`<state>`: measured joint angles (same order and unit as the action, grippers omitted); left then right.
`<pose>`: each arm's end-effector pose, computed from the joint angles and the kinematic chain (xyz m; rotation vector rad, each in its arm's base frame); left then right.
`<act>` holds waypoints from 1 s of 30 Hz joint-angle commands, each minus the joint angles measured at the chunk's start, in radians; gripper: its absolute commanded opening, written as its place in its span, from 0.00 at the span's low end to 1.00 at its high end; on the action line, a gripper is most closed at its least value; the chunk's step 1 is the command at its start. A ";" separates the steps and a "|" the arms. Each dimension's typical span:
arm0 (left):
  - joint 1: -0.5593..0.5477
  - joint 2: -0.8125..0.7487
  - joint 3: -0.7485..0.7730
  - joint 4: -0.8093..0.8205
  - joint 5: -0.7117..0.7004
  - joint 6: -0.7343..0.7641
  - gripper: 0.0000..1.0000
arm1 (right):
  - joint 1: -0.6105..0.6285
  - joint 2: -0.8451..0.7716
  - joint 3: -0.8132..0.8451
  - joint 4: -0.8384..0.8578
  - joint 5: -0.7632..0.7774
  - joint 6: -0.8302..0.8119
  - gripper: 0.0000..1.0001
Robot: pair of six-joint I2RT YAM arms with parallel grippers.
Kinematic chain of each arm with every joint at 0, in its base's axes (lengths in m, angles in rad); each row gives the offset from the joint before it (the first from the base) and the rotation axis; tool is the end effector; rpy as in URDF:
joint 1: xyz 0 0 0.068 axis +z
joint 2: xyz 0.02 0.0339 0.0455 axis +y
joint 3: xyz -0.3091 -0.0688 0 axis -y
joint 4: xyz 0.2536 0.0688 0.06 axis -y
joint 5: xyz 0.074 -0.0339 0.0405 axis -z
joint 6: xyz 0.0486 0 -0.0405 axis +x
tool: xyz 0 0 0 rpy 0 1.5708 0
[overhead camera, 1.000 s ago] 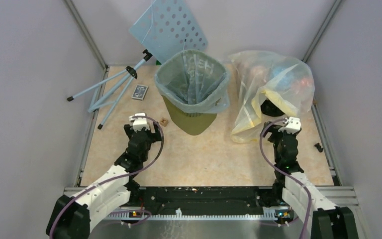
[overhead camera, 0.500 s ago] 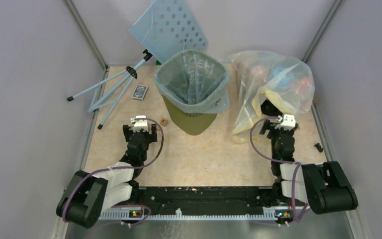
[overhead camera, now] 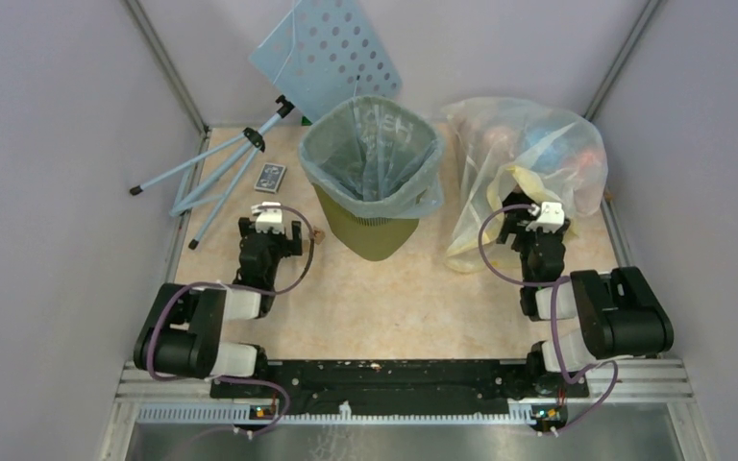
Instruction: Put the trash bags into the trash bin
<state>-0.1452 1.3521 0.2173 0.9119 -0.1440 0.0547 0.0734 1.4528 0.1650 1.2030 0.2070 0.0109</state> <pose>0.2321 -0.0269 0.1837 0.0760 1.7902 0.0643 0.2333 0.0071 0.1834 0.1056 1.6515 -0.1072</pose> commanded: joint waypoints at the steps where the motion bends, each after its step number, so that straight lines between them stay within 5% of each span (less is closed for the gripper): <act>1: 0.018 0.063 0.082 0.058 0.086 0.049 0.97 | -0.009 0.001 0.010 0.024 -0.038 -0.006 0.91; 3: 0.028 0.083 0.065 0.101 0.128 0.077 0.97 | -0.009 0.004 0.012 0.033 -0.038 -0.006 0.91; 6: 0.053 0.248 -0.035 0.509 0.161 0.076 0.99 | -0.009 0.004 0.012 0.029 -0.039 -0.006 0.91; 9: 0.059 0.197 0.066 0.204 0.129 0.031 0.99 | -0.009 0.004 0.012 0.029 -0.038 -0.006 0.91; 12: 0.068 0.240 0.029 0.356 0.114 0.041 0.99 | -0.009 0.004 0.011 0.029 -0.039 -0.006 0.92; 16: 0.068 0.210 0.062 0.242 0.121 0.023 0.99 | -0.009 0.003 0.011 0.029 -0.038 -0.006 0.92; 30: 0.083 0.220 0.069 0.241 0.139 0.026 0.99 | -0.009 0.004 0.011 0.029 -0.039 -0.006 0.92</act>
<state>-0.0742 1.5795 0.2630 1.1313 -0.0204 0.0956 0.0734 1.4540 0.1650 1.2026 0.1852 0.0090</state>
